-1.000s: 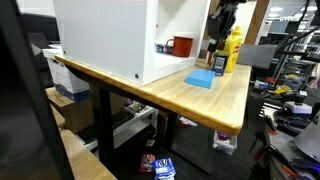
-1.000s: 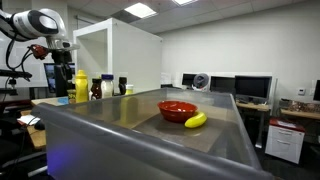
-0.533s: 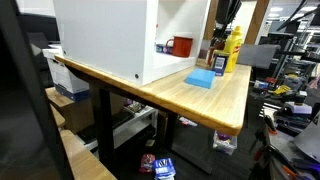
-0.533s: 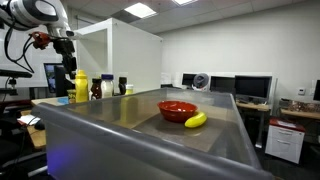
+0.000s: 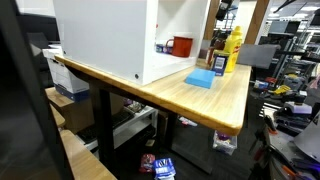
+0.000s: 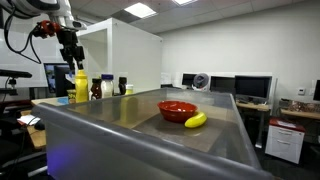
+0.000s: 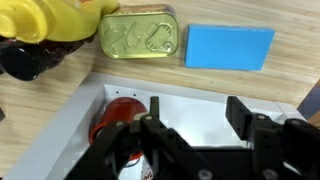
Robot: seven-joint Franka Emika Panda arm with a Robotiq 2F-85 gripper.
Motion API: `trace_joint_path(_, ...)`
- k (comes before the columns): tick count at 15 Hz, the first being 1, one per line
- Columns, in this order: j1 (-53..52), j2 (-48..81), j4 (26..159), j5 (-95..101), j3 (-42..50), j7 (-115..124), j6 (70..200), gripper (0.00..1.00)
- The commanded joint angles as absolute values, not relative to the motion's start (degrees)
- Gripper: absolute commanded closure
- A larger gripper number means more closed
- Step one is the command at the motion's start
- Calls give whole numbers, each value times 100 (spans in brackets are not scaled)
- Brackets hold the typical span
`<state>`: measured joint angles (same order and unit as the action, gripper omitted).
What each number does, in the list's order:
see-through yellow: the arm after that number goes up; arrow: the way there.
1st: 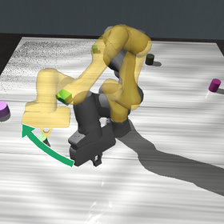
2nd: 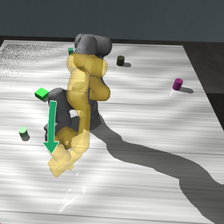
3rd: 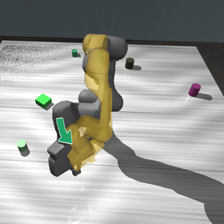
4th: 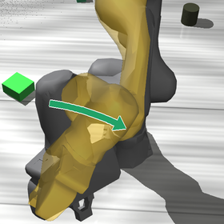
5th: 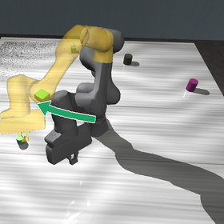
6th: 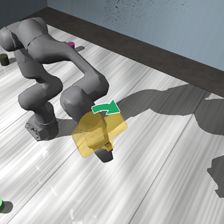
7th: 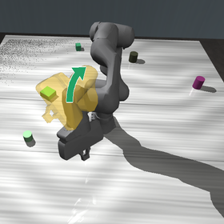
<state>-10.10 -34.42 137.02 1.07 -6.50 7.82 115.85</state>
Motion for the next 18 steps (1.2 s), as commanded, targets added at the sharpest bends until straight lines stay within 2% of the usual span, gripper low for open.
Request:
trace_joint_path(1, -1185, -3630, 13647, -314, -290, -342, 11625, 3)
trace_joint_path(3, -1240, -3701, 13591, -469, -107, -878, 11632, 0)
trace_joint_path(12, -1103, -4086, 13546, -677, 409, -1482, 11505, 0)
trace_joint_path(18, -626, -4187, 13470, -297, 327, -1028, 11234, 0)
